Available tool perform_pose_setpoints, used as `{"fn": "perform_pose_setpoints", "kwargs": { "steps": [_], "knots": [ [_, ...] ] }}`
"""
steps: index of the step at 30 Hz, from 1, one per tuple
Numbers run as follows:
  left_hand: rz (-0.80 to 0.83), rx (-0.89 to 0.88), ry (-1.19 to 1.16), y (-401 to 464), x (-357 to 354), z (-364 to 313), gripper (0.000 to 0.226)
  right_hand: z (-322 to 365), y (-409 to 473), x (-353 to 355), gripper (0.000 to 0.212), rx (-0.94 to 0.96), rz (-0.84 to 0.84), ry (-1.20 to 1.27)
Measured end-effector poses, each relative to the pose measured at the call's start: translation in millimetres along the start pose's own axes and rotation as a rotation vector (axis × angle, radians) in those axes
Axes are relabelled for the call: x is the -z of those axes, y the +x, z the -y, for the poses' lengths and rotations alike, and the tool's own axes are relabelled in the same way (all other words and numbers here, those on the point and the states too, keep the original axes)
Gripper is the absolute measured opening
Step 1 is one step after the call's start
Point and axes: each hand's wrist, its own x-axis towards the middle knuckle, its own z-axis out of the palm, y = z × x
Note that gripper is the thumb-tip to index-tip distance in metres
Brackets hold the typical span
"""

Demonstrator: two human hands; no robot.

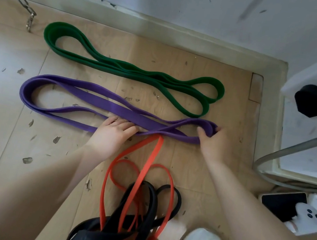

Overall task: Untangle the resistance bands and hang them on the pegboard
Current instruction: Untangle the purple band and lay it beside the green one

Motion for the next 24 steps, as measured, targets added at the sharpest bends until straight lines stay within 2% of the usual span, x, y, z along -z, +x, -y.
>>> {"fn": "perform_pose_setpoints", "kwargs": {
  "steps": [4, 7, 10, 13, 17, 18, 21, 24],
  "knots": [
    [0.029, 0.043, 0.008, -1.9, -1.3, -1.8, 0.047, 13.3, 6.4, 8.5, 0.024, 0.011, 0.037, -0.052],
    [0.007, 0.094, 0.002, -4.9, -4.7, -0.4, 0.040, 18.5, -9.6, 33.8, 0.017, 0.162, -0.014, -0.018],
    [0.001, 0.152, -0.040, -1.3, -1.4, -3.6, 0.051, 15.5, -36.0, 54.8, 0.018, 0.249, -0.028, 0.122],
    [0.013, 0.141, -0.066, 0.5, -0.2, -6.4, 0.045, -13.2, -51.0, 46.2, 0.019, 0.095, 0.067, 0.115],
    [0.064, 0.076, 0.017, -3.2, -11.9, -2.3, 0.043, -44.6, -40.3, 17.6, 0.027, -0.431, 0.273, 0.298],
    [0.071, 0.078, 0.030, -3.2, -14.4, -2.1, 0.042, -46.4, -35.6, 10.7, 0.031, -0.463, 0.287, 0.312],
    [0.001, 0.061, 0.085, -1.5, -14.2, -2.0, 0.029, -35.6, -18.5, -2.0, 0.029, -0.327, 0.217, 0.311],
    [0.005, 0.130, 0.079, 5.4, -6.8, -0.6, 0.039, -18.8, 3.5, -0.8, 0.024, -0.241, 0.116, 0.367]
  ]
}}
